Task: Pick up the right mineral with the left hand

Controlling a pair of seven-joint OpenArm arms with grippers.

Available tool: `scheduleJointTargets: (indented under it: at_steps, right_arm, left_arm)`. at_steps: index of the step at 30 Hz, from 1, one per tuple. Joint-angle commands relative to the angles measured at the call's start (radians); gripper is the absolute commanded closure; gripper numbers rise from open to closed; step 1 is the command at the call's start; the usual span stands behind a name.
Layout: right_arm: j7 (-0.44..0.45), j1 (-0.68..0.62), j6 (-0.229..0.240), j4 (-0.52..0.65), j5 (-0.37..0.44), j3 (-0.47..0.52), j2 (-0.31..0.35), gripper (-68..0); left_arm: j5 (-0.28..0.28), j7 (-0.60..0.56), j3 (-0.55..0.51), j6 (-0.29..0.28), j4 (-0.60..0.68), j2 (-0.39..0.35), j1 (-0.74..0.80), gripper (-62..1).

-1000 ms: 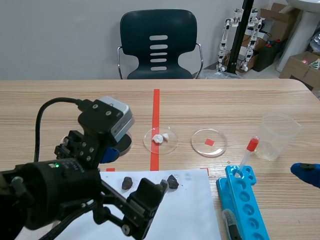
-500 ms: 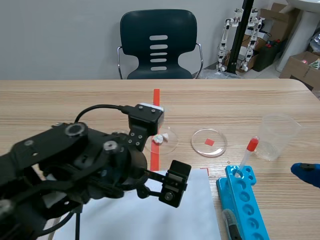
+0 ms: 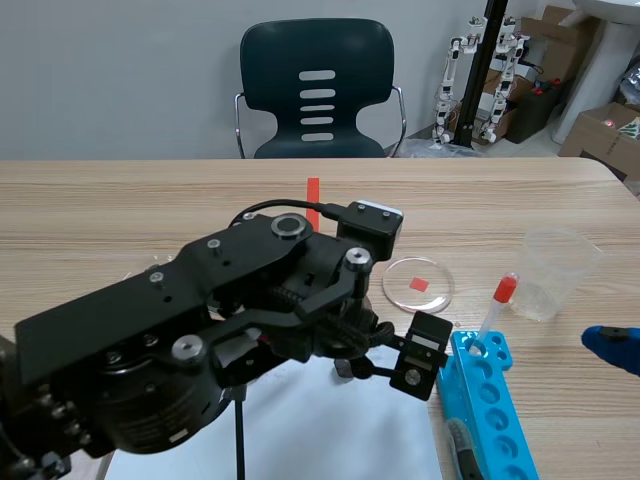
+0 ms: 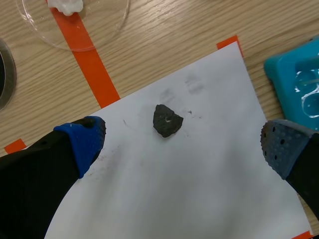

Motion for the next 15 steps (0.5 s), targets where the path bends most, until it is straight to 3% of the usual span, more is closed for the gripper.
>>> scheduleJointTargets:
  at_steps: [1, 15]
  right_arm:
    - [0.014, 0.009, -0.003, 0.023, 0.006, 0.001, 0.005, -67.9]
    - [0.014, 0.009, -0.003, 0.023, 0.006, 0.001, 0.005, -67.9]
  left_arm:
    - [0.005, 0.01, -0.005, 0.008, -0.011, 0.023, -0.018, -62.3]
    - [0.037, 0.101, -0.005, 0.019, -0.26, 0.135, -0.096, -62.3]
